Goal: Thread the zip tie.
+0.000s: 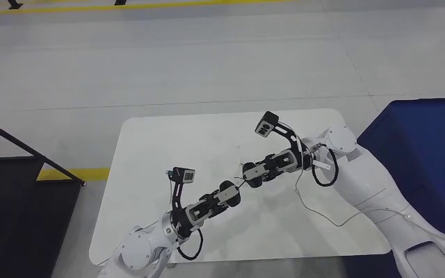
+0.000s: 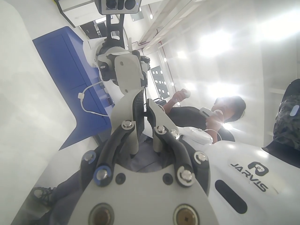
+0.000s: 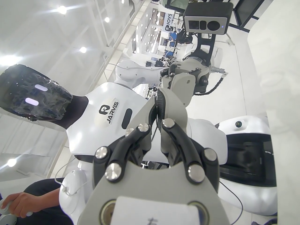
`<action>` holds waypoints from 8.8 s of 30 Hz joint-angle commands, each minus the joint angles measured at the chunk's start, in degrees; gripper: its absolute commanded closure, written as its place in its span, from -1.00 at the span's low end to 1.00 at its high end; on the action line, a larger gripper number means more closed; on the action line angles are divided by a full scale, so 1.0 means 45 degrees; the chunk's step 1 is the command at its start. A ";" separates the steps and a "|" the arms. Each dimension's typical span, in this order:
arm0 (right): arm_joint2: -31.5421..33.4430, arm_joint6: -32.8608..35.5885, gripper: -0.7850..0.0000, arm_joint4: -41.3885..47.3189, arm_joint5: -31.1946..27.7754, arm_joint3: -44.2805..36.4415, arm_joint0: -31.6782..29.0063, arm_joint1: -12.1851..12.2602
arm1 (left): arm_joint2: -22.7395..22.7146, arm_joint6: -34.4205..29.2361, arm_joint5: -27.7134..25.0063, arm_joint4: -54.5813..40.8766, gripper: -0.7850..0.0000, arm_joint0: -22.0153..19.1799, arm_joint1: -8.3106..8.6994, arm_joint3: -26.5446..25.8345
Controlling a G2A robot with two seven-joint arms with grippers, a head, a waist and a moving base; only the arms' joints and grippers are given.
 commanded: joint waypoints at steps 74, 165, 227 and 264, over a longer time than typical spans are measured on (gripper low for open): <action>0.0950 0.0024 1.00 -0.1560 0.1059 -0.0261 -0.0369 -0.0755 | -0.1239 -0.0226 0.0988 -0.1179 -1.00 0.0425 0.0215 -0.0321; 0.3203 -0.4185 1.00 -0.0189 -0.2039 -0.9105 -0.2369 -0.2276 | -0.0700 -0.0148 0.3198 -0.1780 -1.00 -0.0862 0.0082 0.1752; 0.3290 -0.7643 1.00 0.2165 0.2744 -0.6733 -0.3465 -0.2889 | -0.0700 -0.0148 0.3198 -0.1780 -1.00 -0.0862 0.0082 0.1752; 0.8631 -0.6392 1.00 0.2432 0.3866 -0.2565 -0.6246 -0.2046 | 0.4368 0.0649 1.0926 0.5135 -1.00 -0.7036 -0.0993 0.2272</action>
